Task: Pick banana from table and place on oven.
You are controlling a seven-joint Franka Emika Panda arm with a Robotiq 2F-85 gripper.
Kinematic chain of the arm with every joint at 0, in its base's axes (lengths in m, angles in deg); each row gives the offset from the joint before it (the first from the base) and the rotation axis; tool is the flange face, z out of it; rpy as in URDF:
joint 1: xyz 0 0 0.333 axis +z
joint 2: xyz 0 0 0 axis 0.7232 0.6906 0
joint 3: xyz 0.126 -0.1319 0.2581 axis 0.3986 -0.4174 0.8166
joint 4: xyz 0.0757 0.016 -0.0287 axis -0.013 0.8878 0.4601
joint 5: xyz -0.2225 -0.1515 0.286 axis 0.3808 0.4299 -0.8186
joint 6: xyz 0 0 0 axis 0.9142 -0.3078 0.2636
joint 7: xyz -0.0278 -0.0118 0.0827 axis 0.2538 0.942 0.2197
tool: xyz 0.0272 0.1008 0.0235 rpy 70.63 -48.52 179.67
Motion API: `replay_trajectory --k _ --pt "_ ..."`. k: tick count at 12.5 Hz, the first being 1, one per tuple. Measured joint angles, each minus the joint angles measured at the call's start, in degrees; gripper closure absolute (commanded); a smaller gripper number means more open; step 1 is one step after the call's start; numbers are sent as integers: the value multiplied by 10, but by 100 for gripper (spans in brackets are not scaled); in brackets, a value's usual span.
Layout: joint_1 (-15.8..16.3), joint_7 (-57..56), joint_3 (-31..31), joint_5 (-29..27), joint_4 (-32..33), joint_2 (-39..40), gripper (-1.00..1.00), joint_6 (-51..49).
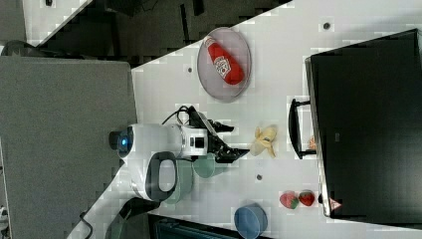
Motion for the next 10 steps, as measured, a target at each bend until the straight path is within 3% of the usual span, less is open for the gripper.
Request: replay_trajectory --k 6,7,10 --pt "8 2 7 -5 2 101 -100 121" --pt "10 2 10 -5 15 125 -93 139" --pt "8 2 17 -8 38 174 -18 149"
